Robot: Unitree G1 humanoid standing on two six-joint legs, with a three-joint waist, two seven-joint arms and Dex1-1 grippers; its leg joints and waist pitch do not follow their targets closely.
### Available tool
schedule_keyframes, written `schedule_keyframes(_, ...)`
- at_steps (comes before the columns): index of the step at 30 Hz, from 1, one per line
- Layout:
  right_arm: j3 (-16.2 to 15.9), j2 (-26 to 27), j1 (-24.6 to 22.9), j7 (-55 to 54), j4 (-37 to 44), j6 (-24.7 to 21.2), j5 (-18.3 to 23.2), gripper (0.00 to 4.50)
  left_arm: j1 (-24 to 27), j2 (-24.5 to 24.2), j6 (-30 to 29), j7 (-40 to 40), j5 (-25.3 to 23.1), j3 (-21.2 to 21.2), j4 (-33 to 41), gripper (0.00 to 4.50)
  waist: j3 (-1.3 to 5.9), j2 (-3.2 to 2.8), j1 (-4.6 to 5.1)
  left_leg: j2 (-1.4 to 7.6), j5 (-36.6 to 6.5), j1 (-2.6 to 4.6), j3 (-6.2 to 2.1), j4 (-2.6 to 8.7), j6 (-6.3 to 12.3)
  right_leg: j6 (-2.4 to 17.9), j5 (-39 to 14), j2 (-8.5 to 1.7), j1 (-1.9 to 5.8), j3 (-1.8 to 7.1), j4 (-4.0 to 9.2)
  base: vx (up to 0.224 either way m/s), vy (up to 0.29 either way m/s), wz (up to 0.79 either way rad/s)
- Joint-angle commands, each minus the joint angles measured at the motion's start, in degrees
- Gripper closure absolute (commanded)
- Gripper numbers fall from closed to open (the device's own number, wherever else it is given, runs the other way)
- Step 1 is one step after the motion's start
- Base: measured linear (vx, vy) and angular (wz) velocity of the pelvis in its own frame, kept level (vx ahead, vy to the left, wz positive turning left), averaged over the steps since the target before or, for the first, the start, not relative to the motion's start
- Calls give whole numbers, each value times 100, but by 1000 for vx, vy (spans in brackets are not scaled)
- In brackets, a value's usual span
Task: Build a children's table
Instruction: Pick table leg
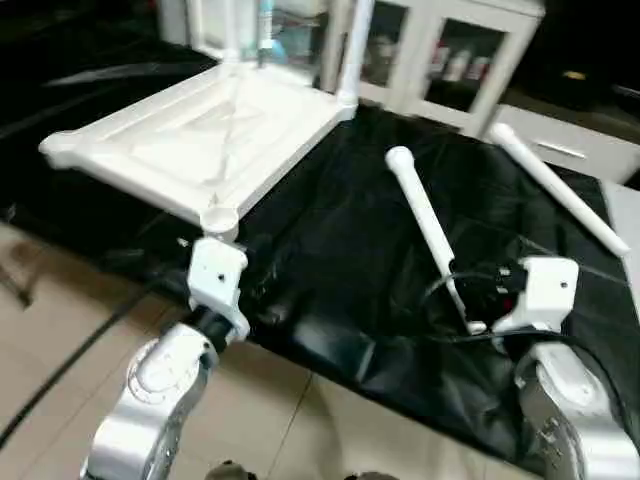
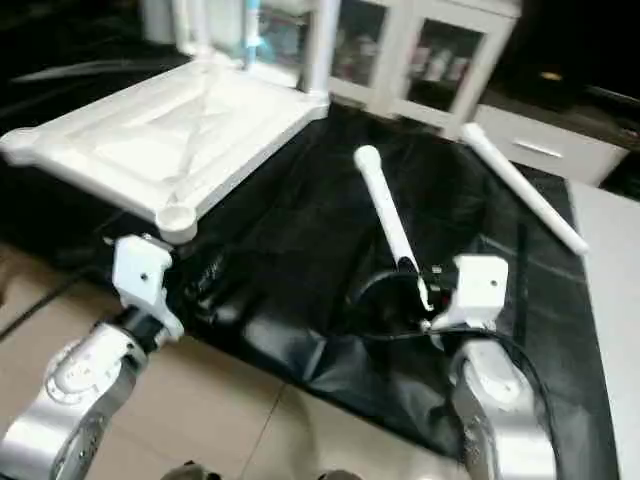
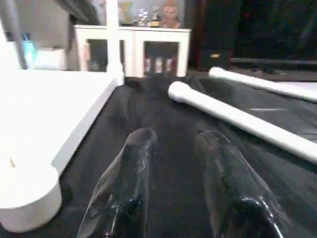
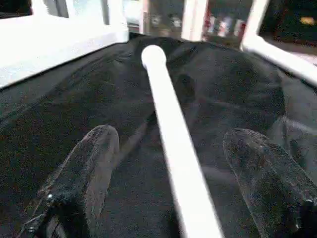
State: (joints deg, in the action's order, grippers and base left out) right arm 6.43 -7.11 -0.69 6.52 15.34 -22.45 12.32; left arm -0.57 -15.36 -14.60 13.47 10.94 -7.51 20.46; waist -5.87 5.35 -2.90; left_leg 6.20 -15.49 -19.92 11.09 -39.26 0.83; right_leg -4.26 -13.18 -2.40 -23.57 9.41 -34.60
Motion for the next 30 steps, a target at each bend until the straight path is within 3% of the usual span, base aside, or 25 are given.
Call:
schedule_keyframes(1,57,-9,12,-96,142,-173,31,81,-50,25,33,-59,-158,31,-90,287,361,-182,263,683,-2271,223,-80,1169,716,529,-1224,119,-343,-1200,-787,-12,276,-58)
schedule_keyframes(2,54,-5,13,-101,142,-180,26,81,-52,30,35,-62,-166,36,-98,287,339,-238,253,804,-2049,188,-11,1240,672,636,-859,-28,-336,-1408,-929,-12,276,-58)
schedule_keyframes(3,97,62,17,-168,135,-219,44,81,-67,79,22,-148,-243,67,-149,287,291,-223,250,906,-1676,269,244,1271,283,790,-485,-195,-370,-1671,-938,-5,220,-62)
schedule_keyframes(4,100,66,19,-174,132,-220,43,81,-71,78,17,-159,-256,66,-150,287,294,-103,242,999,-1803,326,387,1313,-393,881,-507,-385,-173,-1684,-787,15,196,-72)
schedule_keyframes(5,131,108,42,-249,102,-235,35,81,-107,57,-32,-268,-393,63,-163,287,462,130,109,759,-1689,413,480,888,-1370,1221,-887,-881,24,-1159,-205,15,196,-72)
schedule_keyframes(6,165,134,87,-326,40,-231,13,81,-172,52,-62,-396,-527,68,-195,287,402,100,-307,523,-1698,-61,-188,-304,-986,1564,-2018,-1958,394,107,624,19,194,-75)
schedule_keyframes(7,180,149,116,-367,6,-234,-5,81,-210,54,-65,-455,-587,78,-223,287,381,67,-252,476,-1160,-311,-601,-425,-860,1932,-2018,-1914,589,101,549,19,214,-93)
schedule_keyframes(8,189,158,133,-390,-12,-238,-15,81,-232,60,-59,-486,-613,87,-243,287,362,13,-205,430,-549,-384,-825,-361,-924,2157,-1870,-1604,648,-157,457,19,214,-93)
schedule_keyframes(9,183,143,198,-417,-115,-238,-68,81,-283,113,-61,-565,-622,125,-290,287,305,-109,-50,390,-22,-363,-662,468,-1456,1621,-1388,-234,348,-868,250,-17,152,-85)
schedule_keyframes(10,175,129,298,-439,-268,-242,-105,81,-335,193,-93,-654,-597,178,-340,287,363,-499,99,1065,447,-82,-1185,970,-1343,1099,-444,-3,57,-1245,-445,-16,60,5)
schedule_keyframes(11,164,100,363,-472,-347,-290,-146,81,-333,284,-134,-702,-557,214,-339,287,451,-487,184,1592,824,167,-1350,1001,-1444,741,-477,-161,-231,-1213,-759,-16,60,5)
schedule_keyframes(12,135,73,417,-524,-396,-334,-218,81,-318,353,-169,-715,-501,242,-326,287,453,-576,231,1502,1610,118,-1390,988,-1262,610,-546,-142,-286,-1267,-929,7,68,31)
schedule_keyframes(14,113,55,460,-560,-426,-368,-266,81,-303,417,-205,-728,-469,263,-311,287,494,-564,217,1388,2117,164,-1315,897,-873,541,-663,-137,-338,-1280,-911,-8,52,2)
schedule_keyframes(15,109,59,503,-533,-430,-366,-234,81,-279,475,-285,-755,-448,268,-281,287,577,-552,224,1226,2682,333,-1293,771,-225,588,-561,-152,-366,-1263,-789,0,0,0)
schedule_keyframes(16,-18,-29,502,-376,-376,-409,-245,81,-263,500,-274,-676,-411,204,-262,287,609,-459,224,1059,3480,410,-1265,669,848,757,-259,-222,-297,-1171,-533,-13,-103,-5)
schedule_keyframes(17,-118,-94,479,-239,-349,-437,-244,81,-269,519,-244,-639,-389,170,-261,287,600,-273,149,736,3545,318,-1035,500,1716,1205,387,-372,-138,-1021,-148,-13,-103,-5)
schedule_keyframes(18,-267,-188,420,-31,-329,-473,-243,81,-296,547,-177,-602,-356,143,-276,287,563,-70,-35,106,2452,-200,-527,249,1718,1746,1345,-573,332,-796,136,-6,-143,-3)
schedule_keyframes(19,-337,-235,393,52,-336,-472,-270,81,-329,513,-223,-592,-414,95,-274,287,520,27,-198,189,1165,-363,-476,371,960,1540,1637,-910,527,-616,259,-21,-157,2)
schedule_keyframes(20,-390,-276,376,103,-347,-478,-307,81,-356,501,-257,-619,-487,62,-285,287,520,27,-198,189,1165,-363,-476,371,960,1540,1637,-910,527,-616,259,-21,-157,2)
schedule_keyframes(21,-425,-302,367,120,-351,-452,-353,81,-369,501,-246,-637,-525,56,-312,287,474,55,-197,264,820,-300,-429,611,316,1128,1501,-640,538,-767,191,-39,-160,0)
schedule_keyframes(22,-436,-317,366,147,-347,-419,-358,81,-387,483,-284,-623,-581,50,-379,287,431,-16,-153,316,510,-224,-412,736,-6,824,1015,-483,495,-864,222,-55,-129,-3)
schedule_keyframes(23,-428,-303,365,167,-304,-411,-314,81,-396,431,-174,-594,-656,49,-444,287,418,-84,-122,381,190,-194,-410,798,-180,690,400,-456,484,-864,250,-55,-129,-3)
schedule_keyframes(26,-371,-270,370,183,-166,-403,-206,81,-404,500,-182,-495,-459,193,-443,287,383,-124,-76,509,-266,-147,-371,902,-464,695,-493,-394,430,-912,305,-71,-62,-1)
schedule_keyframes(28,-355,-284,370,206,-161,-389,-159,81,-441,453,-209,-374,-461,129,-440,287,330,-178,-57,586,-1444,2,-341,1002,-692,738,-2056,-335,398,-951,395,-27,-12,-1)
schedule_keyframes(30,-374,-315,374,222,-197,-391,-161,81,-454,409,-188,-289,-487,62,-437,287,209,-194,-9,569,-2515,199,-344,1029,-678,716,-3374,-264,305,-1048,559,0,0,0)
